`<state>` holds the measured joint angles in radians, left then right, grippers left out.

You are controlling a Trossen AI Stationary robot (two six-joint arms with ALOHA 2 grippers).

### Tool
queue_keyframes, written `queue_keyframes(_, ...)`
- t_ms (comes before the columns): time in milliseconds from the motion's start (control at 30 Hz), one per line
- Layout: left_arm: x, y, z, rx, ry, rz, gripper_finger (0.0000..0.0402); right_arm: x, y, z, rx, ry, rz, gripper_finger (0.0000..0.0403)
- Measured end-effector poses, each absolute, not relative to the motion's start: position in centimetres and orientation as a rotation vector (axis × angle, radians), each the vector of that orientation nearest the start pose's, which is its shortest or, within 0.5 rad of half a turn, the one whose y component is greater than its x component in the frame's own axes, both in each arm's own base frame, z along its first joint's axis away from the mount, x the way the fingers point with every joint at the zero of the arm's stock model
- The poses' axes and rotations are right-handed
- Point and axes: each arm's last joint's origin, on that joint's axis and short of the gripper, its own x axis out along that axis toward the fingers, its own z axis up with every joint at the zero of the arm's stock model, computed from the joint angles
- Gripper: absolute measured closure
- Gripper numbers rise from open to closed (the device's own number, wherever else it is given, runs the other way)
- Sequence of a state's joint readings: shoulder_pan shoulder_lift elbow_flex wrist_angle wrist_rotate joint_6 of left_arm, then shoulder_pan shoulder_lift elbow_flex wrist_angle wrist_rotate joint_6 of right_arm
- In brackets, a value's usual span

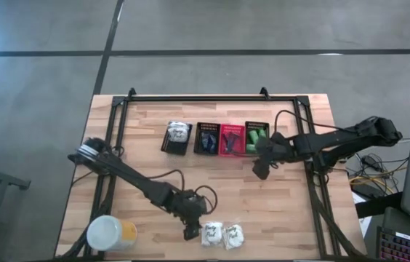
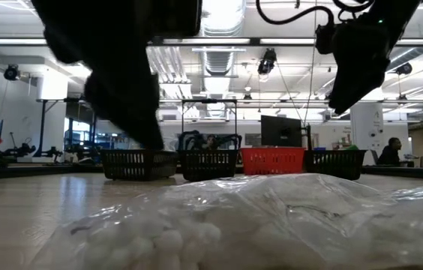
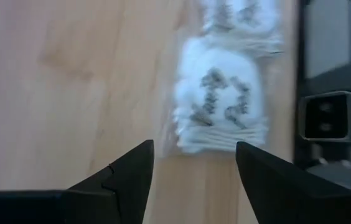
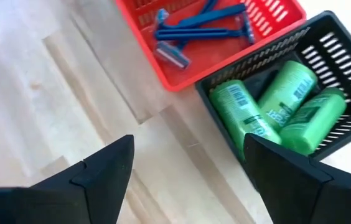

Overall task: Pick & Place Travel size toiletries
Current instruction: Put the cotton pack into the left black bin

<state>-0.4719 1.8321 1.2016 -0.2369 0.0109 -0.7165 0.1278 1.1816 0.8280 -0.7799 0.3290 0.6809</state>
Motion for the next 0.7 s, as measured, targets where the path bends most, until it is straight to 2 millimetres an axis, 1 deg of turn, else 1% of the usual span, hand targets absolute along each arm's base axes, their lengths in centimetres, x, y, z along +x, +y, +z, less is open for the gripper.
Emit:
queue_keyframes(167, 34.6, -17.4, 16.9, -0.582, 1.016, 0.026, 0.017, 21.0, 2.4, 23.3, 0.332, 0.985, -0.515, 0.0111)
queue_keyframes(267, 34.8, -17.1, 16.5, -0.597, 0.997, 0.082, 0.017, 20.9, 2.5, 23.3, 0.326, 0.983, -0.512, 0.0121)
queue_keyframes(400, 35.1, -17.1, 16.4, -0.592, 0.976, 0.066, 0.017, 21.0, 2.5, 23.3, 0.327, 0.98, -0.511, 0.0134)
queue_keyframes(500, 35.6, -17.5, 16.2, -0.581, 0.938, 0.019, 0.017, 21.0, 2.5, 23.4, 0.327, 0.978, -0.511, 0.0142)
queue_keyframes(567, 36.0, -17.7, 15.8, -0.567, 0.92, -0.005, 0.017, 21.0, 2.5, 23.4, 0.328, 0.976, -0.511, 0.0147)
queue_keyframes(667, 36.1, -17.9, 14.8, -0.553, 0.95, -0.013, 0.017, 21.0, 2.5, 23.4, 0.327, 0.975, -0.513, 0.0153)
queue_keyframes(700, 36.1, -17.9, 14.8, -0.557, 0.953, -0.014, 0.017, 21.0, 2.5, 23.4, 0.327, 0.975, -0.513, 0.0155)
